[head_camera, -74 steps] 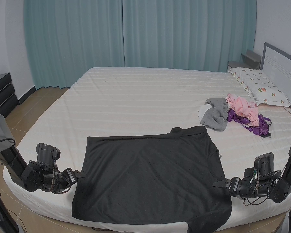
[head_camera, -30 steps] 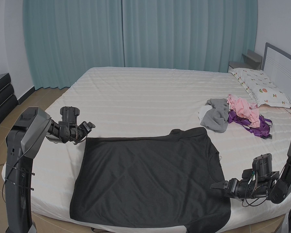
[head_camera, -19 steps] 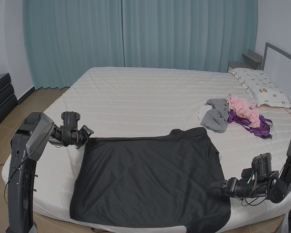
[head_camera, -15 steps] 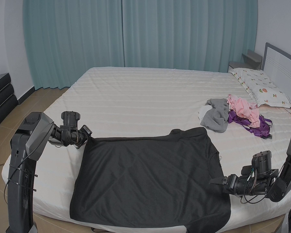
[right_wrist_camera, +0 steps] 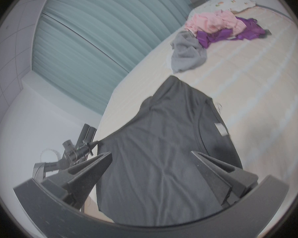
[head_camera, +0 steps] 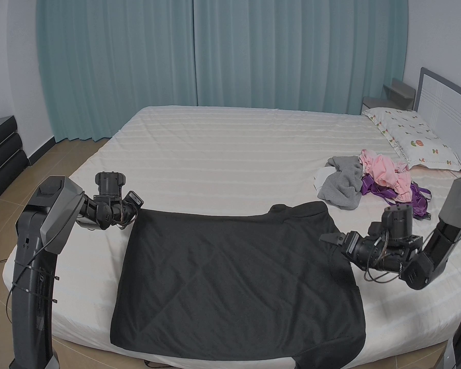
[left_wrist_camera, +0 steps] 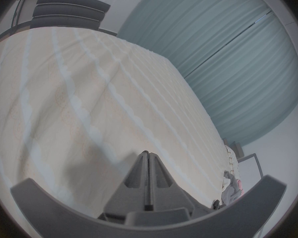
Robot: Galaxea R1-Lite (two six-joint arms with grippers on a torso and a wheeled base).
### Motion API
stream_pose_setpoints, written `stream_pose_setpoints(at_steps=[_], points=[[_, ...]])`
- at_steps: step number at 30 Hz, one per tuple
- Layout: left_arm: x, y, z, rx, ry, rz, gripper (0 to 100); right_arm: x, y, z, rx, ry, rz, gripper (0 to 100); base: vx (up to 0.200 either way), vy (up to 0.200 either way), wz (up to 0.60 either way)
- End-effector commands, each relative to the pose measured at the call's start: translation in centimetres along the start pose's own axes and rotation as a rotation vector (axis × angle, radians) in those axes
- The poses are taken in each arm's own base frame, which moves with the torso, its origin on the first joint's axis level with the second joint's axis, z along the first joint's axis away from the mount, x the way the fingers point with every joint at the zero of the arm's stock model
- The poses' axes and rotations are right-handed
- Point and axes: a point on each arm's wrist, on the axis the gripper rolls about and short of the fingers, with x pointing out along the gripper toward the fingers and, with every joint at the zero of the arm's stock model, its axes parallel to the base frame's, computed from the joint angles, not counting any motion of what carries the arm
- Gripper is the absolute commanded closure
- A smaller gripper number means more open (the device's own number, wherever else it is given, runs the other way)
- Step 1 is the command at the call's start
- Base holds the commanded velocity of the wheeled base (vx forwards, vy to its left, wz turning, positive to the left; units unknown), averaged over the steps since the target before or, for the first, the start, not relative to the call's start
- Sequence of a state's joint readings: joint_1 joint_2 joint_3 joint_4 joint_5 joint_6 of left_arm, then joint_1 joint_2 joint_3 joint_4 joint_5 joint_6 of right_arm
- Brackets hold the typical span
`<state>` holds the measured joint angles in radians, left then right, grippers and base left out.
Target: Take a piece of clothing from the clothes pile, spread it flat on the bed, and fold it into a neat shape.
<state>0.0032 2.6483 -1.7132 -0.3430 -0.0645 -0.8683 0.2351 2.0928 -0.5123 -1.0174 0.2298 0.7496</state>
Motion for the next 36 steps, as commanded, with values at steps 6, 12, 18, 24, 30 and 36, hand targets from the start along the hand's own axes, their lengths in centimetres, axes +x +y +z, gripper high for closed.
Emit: stream_pose_setpoints(at_steps=[6,12,18,24,30,36], points=[[1.1,0.8,1.2,-0.035,-0.116,-0.018,100,10.9,-0.5,5.2,0.01,-0.088,-0.08,0,0.0,0.0,0.0],[1.4,1.1,1.0,-0.035,-0.109,-0.014,100,15.0,-1.6,7.5,0.012,-0.167,-0.114,0,0.0,0.0,0.0],[1.4,1.1,0.8,-0.036,-0.105,-0.015,100,17.7,-2.1,8.9,0.014,-0.219,-0.148,0,0.0,0.0,0.0],[1.4,1.1,0.8,-0.034,-0.104,-0.013,100,19.2,-2.5,9.0,0.012,-0.238,-0.149,0,0.0,0.0,0.0],[1.5,1.2,0.6,-0.033,-0.098,-0.009,100,20.2,-2.4,9.7,0.005,-0.277,-0.127,0,0.0,0.0,0.0],[1.5,1.2,0.5,-0.033,-0.097,-0.008,100,20.1,-2.6,9.7,-0.013,-0.28,-0.144,100,0.0,0.0,0.0]])
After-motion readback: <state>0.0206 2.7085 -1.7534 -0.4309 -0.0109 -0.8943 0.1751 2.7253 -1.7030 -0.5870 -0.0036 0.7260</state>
